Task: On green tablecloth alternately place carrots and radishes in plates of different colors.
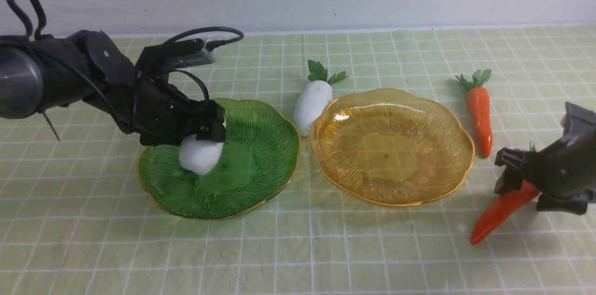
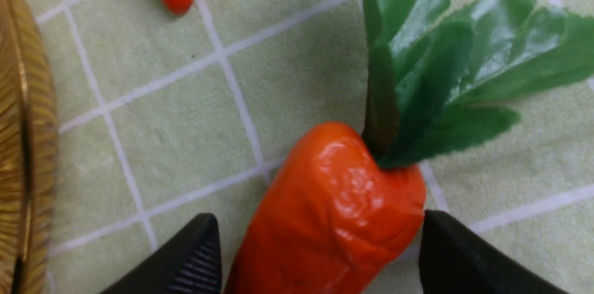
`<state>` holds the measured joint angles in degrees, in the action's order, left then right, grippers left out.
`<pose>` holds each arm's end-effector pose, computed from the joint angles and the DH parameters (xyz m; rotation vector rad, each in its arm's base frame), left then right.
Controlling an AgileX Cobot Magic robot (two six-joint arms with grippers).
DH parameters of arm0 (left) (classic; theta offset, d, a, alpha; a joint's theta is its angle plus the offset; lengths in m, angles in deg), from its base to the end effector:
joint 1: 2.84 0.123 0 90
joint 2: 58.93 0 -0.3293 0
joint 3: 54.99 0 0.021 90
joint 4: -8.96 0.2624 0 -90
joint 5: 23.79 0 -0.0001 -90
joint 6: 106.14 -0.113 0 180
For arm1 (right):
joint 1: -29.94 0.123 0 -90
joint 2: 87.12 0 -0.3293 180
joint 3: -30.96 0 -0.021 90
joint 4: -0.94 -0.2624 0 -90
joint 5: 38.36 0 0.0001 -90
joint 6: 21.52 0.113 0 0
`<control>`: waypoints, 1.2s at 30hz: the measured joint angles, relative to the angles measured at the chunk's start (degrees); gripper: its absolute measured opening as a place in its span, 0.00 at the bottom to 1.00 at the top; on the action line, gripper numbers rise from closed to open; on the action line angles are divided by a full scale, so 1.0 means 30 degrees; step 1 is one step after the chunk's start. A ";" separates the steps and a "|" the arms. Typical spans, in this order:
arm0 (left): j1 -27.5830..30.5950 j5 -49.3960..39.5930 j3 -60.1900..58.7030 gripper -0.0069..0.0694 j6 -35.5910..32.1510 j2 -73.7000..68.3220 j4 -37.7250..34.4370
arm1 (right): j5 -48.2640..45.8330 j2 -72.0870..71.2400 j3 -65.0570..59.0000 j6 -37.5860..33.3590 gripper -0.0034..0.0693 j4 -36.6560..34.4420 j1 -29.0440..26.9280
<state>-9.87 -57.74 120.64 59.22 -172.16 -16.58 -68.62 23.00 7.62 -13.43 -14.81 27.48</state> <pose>0.4222 -0.0795 0.2287 0.0897 2.6034 -0.4042 0.3516 0.0004 0.1600 0.5707 2.7990 0.2661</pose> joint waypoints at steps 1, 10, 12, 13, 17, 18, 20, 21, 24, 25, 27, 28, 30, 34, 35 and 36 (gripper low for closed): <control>0.0000 -0.0127 0.0145 0.87 0.0000 -0.0098 0.0000 | 0.0140 0.0090 0.0051 -0.0068 0.74 -0.0046 0.0000; -0.0394 -0.3319 0.4383 0.58 0.0057 -0.0196 0.0113 | -0.1196 -0.0763 0.1029 -0.1102 0.47 0.0829 0.0000; -0.1154 -0.4069 0.6532 0.25 0.0076 -0.0545 0.0181 | -0.1517 -0.2346 0.2212 -0.1951 0.47 -0.0080 0.0353; -0.1524 -0.4126 0.7399 0.18 0.0076 -0.0800 0.0181 | -0.1546 -0.2670 0.2700 -0.2470 0.47 -0.0618 0.0587; -0.2950 -0.4106 1.1174 0.09 0.0076 -0.2828 0.0124 | -0.1805 -0.2376 0.4543 -0.4692 0.47 -0.2922 0.1670; -0.3250 -0.4104 1.2135 0.09 0.0076 -0.3547 0.0124 | -0.1914 -0.1970 0.5015 -0.5158 0.47 -0.3680 0.1994; -0.3708 -0.4104 1.3813 0.11 0.0076 -0.4941 0.0317 | -0.2191 -0.0889 0.5949 -0.5862 0.47 -0.4643 0.2342; -0.3755 -0.4104 1.3987 0.11 0.0076 -0.5104 0.0350 | -0.2237 -0.0889 0.5949 -0.5862 0.47 -0.4737 0.2371; -0.4238 -0.4179 1.6276 0.19 0.0300 -0.7353 0.0993 | -0.3173 0.0948 0.7262 -0.6747 0.47 -0.5638 0.2596; -0.4357 -0.4337 1.7468 0.26 0.0587 -0.8685 0.1412 | -0.3902 0.2117 0.7936 -0.7383 0.47 -0.6017 0.2637; -0.4400 -0.4492 1.8384 0.37 0.0736 -0.9820 0.1859 | -0.4686 0.3154 0.8607 -0.8038 0.47 -0.6388 0.2637; -0.4400 -0.4540 1.8693 0.41 0.0785 -1.0154 0.2010 | -0.5002 0.3446 0.8769 -0.8281 0.47 -0.6470 0.2651; -0.4400 -0.4568 1.9087 0.51 0.0848 -1.0884 0.2462 | -0.5582 0.4070 0.9104 -0.8591 0.47 -0.6760 0.2651; -0.4400 -0.4023 1.9423 0.75 0.0826 -1.1877 0.3092 | -0.5997 0.4649 0.9370 -0.9729 0.56 -0.7555 0.2658; -0.4400 -0.3818 1.9446 0.78 0.0826 -1.1955 0.3112 | -0.6035 0.4649 0.9370 -0.9915 0.59 -0.7583 0.2658; -0.4400 -0.3567 1.9467 0.82 0.0826 -1.2107 0.3188 | -0.6035 0.4649 0.9383 -1.0044 0.65 -0.7663 0.2658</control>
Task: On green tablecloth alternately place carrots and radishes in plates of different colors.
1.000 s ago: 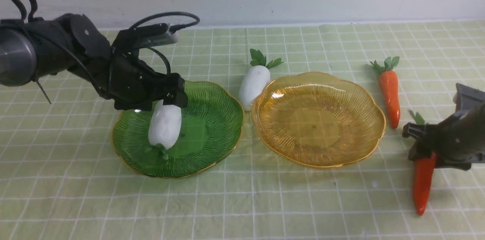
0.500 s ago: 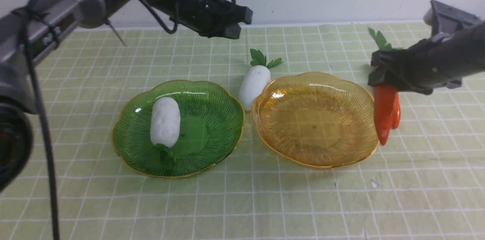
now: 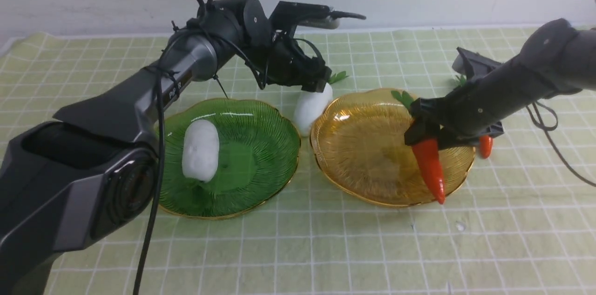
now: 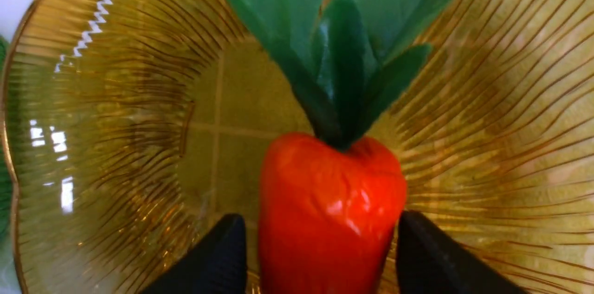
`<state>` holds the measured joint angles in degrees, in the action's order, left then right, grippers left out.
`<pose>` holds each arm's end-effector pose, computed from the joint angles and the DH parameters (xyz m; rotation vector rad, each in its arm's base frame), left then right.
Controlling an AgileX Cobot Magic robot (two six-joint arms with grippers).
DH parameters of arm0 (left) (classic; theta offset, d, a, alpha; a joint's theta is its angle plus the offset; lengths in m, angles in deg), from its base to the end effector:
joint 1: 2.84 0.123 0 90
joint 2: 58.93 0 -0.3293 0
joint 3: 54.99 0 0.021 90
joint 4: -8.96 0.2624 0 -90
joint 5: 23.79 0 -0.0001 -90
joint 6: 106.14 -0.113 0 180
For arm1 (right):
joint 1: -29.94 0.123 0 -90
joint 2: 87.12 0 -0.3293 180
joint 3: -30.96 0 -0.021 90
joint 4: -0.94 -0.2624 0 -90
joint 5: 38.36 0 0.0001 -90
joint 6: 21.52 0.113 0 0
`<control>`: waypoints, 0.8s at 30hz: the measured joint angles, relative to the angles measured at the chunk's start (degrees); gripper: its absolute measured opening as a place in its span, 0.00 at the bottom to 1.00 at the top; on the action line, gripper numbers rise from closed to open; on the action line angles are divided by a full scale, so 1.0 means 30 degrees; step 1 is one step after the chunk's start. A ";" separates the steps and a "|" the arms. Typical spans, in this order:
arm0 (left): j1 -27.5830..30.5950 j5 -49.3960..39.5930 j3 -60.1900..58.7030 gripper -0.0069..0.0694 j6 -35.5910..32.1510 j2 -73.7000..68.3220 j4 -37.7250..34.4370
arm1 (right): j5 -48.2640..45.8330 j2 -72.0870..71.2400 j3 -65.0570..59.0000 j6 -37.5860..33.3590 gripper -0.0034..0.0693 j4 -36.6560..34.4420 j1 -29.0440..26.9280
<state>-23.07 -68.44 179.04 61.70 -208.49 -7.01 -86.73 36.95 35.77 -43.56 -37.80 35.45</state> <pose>0.5739 -0.2348 0.2016 0.5300 2.3850 -0.3898 0.4497 0.0965 0.1917 -0.1055 2.7650 0.7306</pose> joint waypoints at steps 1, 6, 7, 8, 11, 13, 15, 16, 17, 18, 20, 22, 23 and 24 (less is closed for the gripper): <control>0.0000 0.0086 0.0045 0.84 0.0000 -0.0071 0.0034 | 0.0000 0.0000 0.0021 -0.0078 0.67 -0.0029 0.0000; 0.0000 0.0467 0.0088 0.86 0.0000 -0.0505 0.0103 | -0.0054 0.0000 0.0131 -0.0220 0.79 -0.0106 0.0000; -0.0021 0.0568 0.0088 0.86 0.0000 -0.0574 0.0053 | -0.0054 0.0000 0.0212 -0.0245 0.80 -0.0125 0.0000; -0.0021 0.0631 0.0109 0.86 -0.0027 -0.0611 0.0058 | -0.0077 0.0000 0.0372 -0.0280 0.81 -0.0126 0.0000; -0.0021 0.0647 0.0109 0.85 -0.0043 -0.0670 0.0032 | -0.0216 0.0000 0.0762 -0.0298 0.81 -0.0126 0.0000; -0.0021 0.0647 0.0128 0.82 -0.0043 -0.0744 -0.0018 | -0.0395 0.0000 0.1111 -0.0298 0.81 -0.0126 0.0000; -0.0063 0.0470 0.0144 0.74 -0.0043 -0.0813 -0.0060 | -0.0571 0.0000 0.1527 -0.0298 0.81 -0.0126 0.0000; -0.0146 0.0236 0.0144 0.69 -0.0064 -0.0857 0.0018 | -0.0631 0.0000 0.1688 -0.0298 0.81 -0.0126 0.0000; -0.0149 0.0130 0.0144 0.67 -0.0064 -0.0855 0.0021 | -0.0627 0.0000 0.1726 -0.0298 0.81 -0.0126 0.0000; -0.0213 -0.0029 0.0184 0.62 -0.0133 -0.0916 0.0072 | -0.0720 0.0000 0.2073 -0.0298 0.81 -0.0126 0.0000; -0.0250 -0.0100 0.0247 0.62 -0.0175 -0.0907 0.0190 | -0.0858 0.0000 0.2335 -0.0298 0.81 -0.0105 0.0000; -0.0250 -0.0320 0.0421 0.62 -0.0175 -0.0907 0.0362 | -0.1124 0.0000 0.2726 -0.0298 0.81 0.0188 0.0000; -0.0250 -0.0559 0.0568 0.62 -0.0102 -0.0907 0.0594 | -0.1230 0.0000 0.2999 -0.0298 0.81 0.0528 0.0000; -0.0250 -0.0610 0.0600 0.62 -0.0079 -0.0907 0.0642 | -0.1231 0.0000 0.3094 -0.0298 0.81 0.0583 0.0000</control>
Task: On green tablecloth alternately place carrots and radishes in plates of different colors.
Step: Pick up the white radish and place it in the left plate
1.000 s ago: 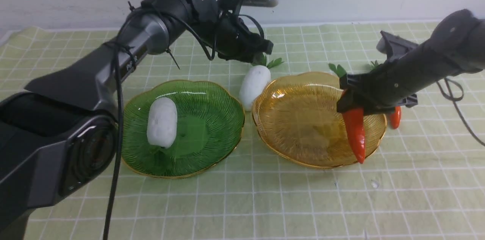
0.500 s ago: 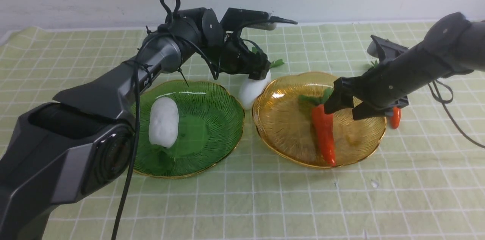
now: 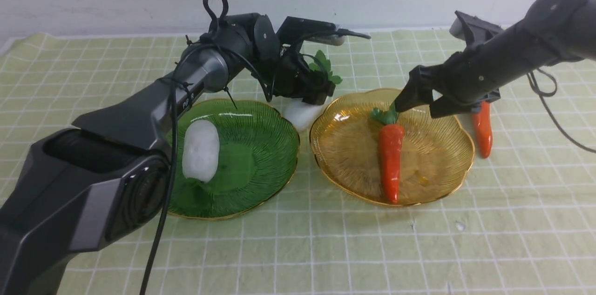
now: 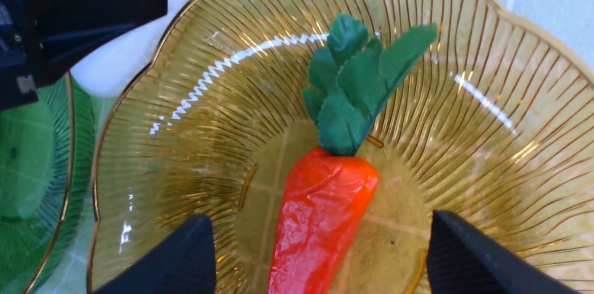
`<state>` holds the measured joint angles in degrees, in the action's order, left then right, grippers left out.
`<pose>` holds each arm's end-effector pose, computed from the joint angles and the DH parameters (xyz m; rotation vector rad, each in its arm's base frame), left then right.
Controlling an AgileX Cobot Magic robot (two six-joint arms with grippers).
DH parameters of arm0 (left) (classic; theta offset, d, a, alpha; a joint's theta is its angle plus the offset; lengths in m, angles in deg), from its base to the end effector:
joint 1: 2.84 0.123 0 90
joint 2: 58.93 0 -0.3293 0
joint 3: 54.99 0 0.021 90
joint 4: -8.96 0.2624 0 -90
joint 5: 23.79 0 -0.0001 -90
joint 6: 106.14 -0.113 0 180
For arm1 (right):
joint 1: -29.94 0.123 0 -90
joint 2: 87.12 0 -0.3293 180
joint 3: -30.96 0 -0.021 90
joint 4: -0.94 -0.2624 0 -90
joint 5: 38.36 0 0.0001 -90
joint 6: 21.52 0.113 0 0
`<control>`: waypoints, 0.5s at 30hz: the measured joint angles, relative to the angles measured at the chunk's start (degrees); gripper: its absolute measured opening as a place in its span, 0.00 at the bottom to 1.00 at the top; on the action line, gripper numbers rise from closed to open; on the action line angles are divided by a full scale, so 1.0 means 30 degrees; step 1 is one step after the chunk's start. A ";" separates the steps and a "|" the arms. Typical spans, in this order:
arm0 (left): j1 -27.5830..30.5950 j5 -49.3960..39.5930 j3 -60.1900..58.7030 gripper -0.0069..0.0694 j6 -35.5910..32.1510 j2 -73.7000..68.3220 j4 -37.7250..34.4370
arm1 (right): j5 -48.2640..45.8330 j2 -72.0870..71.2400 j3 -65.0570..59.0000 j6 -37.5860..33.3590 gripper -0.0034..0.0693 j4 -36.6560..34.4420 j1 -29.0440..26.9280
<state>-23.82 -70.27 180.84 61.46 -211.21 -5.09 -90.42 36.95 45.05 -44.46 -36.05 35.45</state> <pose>0.5745 -0.2416 0.1798 0.5842 2.4244 -0.3550 0.4718 0.0994 0.2352 -0.2287 2.6603 0.7086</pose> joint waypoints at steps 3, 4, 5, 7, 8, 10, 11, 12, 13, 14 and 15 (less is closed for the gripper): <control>-0.0023 -0.1069 0.0959 0.62 0.0430 0.0235 0.0984 | 0.0022 0.0000 0.0711 0.0642 0.81 0.1395 -0.0083; -0.0023 -0.1468 0.1477 0.62 0.0700 0.0465 0.1214 | 0.0156 0.0000 0.0935 0.1061 0.81 0.1917 -0.0199; -0.0023 -0.1622 0.1563 0.62 0.0793 0.0572 0.1300 | 0.0214 0.0000 0.1000 0.1256 0.81 0.2100 -0.0249; -0.0003 -0.2883 0.2594 0.62 0.1246 0.1538 0.1631 | 0.0850 0.0000 0.1240 0.2560 0.81 0.3270 -0.0699; 0.0031 -0.3435 0.3064 0.62 0.1397 0.2076 0.1769 | 0.1286 0.0000 0.1259 0.3225 0.81 0.3932 -0.0959; 0.0060 -0.4408 0.3718 0.62 0.1597 0.2991 0.2020 | 0.1762 0.0057 0.1277 0.4211 0.81 0.4912 -0.1365; 0.0060 -0.5070 0.4068 0.62 0.1755 0.3647 0.2220 | 0.2081 0.0168 0.1294 0.5029 0.81 0.5703 -0.1723; 0.0060 -0.5318 0.4229 0.62 0.1757 0.4049 0.2315 | 0.2285 0.0283 0.1293 0.5732 0.81 0.6434 -0.2048; 0.0060 -0.5991 0.4381 0.62 0.1838 0.4682 0.2405 | 0.2378 0.0459 0.1296 0.6193 0.81 0.6949 -0.2284; 0.0060 -0.6650 0.4438 0.62 0.1894 0.4975 0.2426 | 0.2454 0.0665 0.1296 0.6522 0.81 0.7312 -0.2430; 0.0060 -0.7372 0.4477 0.62 0.1904 0.5300 0.2472 | 0.2568 0.0998 0.1296 0.6743 0.81 0.7736 -0.2614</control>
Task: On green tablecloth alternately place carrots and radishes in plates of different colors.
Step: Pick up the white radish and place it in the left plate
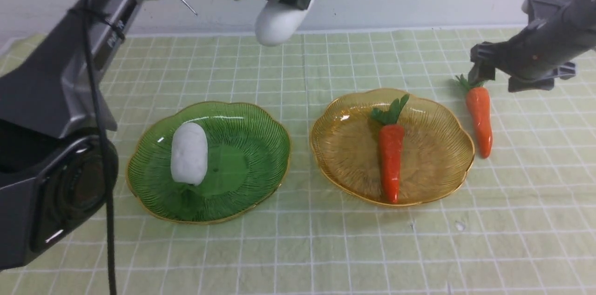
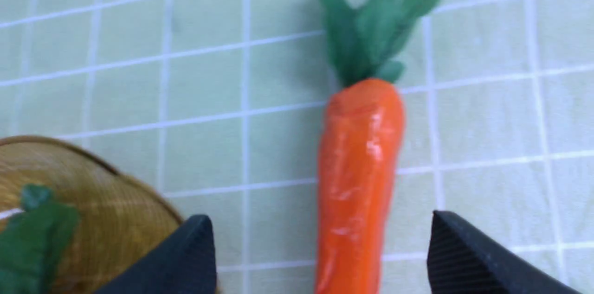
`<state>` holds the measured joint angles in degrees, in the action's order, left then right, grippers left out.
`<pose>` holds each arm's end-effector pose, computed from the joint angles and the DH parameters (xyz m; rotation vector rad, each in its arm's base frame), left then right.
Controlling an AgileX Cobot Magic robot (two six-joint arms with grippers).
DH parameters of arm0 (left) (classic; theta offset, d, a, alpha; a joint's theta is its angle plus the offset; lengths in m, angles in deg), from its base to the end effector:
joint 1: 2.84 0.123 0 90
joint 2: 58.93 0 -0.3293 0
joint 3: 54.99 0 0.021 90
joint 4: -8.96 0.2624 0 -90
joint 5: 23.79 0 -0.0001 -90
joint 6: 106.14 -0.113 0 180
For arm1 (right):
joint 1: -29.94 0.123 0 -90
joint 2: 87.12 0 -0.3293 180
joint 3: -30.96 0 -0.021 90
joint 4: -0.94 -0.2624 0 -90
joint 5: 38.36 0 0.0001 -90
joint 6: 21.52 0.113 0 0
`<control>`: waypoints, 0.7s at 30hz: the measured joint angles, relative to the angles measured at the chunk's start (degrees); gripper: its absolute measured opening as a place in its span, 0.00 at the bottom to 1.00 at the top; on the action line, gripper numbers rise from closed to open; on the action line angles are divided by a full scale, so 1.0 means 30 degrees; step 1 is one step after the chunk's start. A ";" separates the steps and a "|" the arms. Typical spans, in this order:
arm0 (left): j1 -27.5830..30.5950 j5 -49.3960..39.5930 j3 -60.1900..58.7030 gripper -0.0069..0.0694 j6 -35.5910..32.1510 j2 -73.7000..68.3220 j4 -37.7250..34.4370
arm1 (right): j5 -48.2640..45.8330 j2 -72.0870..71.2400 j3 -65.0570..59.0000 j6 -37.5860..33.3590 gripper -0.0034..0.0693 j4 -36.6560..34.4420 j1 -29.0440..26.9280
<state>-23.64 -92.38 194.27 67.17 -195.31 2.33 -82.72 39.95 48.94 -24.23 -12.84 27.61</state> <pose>0.5103 -0.2069 0.3912 0.5665 2.3080 -0.2663 0.5048 -0.0017 0.2208 0.1677 2.6558 0.2506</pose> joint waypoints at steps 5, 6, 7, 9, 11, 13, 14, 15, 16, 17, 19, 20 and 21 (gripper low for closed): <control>0.0000 -0.1085 -0.0167 0.62 0.0702 0.0238 0.0554 | 0.0370 0.1343 0.0000 0.0182 0.81 0.0283 -0.0041; 0.0000 -0.1103 -0.0573 0.62 0.1260 0.0238 0.1054 | 0.0602 0.1921 0.0000 0.0182 0.81 0.0221 -0.0041; 0.0000 -0.1132 -0.0946 0.62 0.1619 0.0238 0.1219 | 0.0687 0.2230 0.0000 0.0201 0.80 0.0221 -0.0041; 0.0063 -0.1111 -0.2307 0.62 0.2230 0.0564 0.1302 | 0.0879 0.2625 0.0018 0.0260 0.71 0.0293 -0.0041; 0.0063 -0.1112 -0.3376 0.62 0.2393 0.0934 0.1302 | 0.0897 0.2625 0.0078 0.0261 0.64 0.0293 -0.0041; 0.0063 -0.1112 -0.5895 0.62 0.2785 0.2080 0.1431 | 0.0475 0.2609 0.0126 0.0261 0.35 0.0366 -0.0041; 0.0063 -0.1112 -0.6119 0.62 0.2833 0.2193 0.1434 | 0.0314 0.2591 0.0147 0.0261 0.33 0.0366 -0.0041; 0.0141 -0.1081 -0.8165 0.62 0.3230 0.3332 0.1619 | -0.0291 0.2309 0.0285 0.0261 0.36 0.0348 -0.0079; 0.0203 -0.1083 -0.9318 0.62 0.3464 0.3858 0.1677 | -0.0847 0.1945 0.0350 0.0261 0.37 0.0265 -0.0099; 0.0237 -0.1053 -0.9553 0.62 0.3583 0.4120 0.1734 | -0.0950 0.1848 0.0360 0.0261 0.37 0.0265 -0.0116; 0.0502 -0.1057 -1.1824 0.62 0.4143 0.5352 0.1918 | -0.2120 0.0565 0.0430 0.0237 0.37 -0.0363 -0.0182; 0.0678 -0.1035 -1.3664 0.62 0.4515 0.6132 0.2210 | -0.3112 -0.0888 0.0514 -0.0070 0.37 -0.1321 -0.0121; 0.0772 -0.1035 -1.4372 0.62 0.4634 0.6453 0.2210 | -0.3423 -0.1525 0.0563 -0.0319 0.37 -0.1706 0.0013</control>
<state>-21.32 -95.49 151.16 81.08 -175.95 8.96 -92.98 35.37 50.63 -25.18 -17.96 27.65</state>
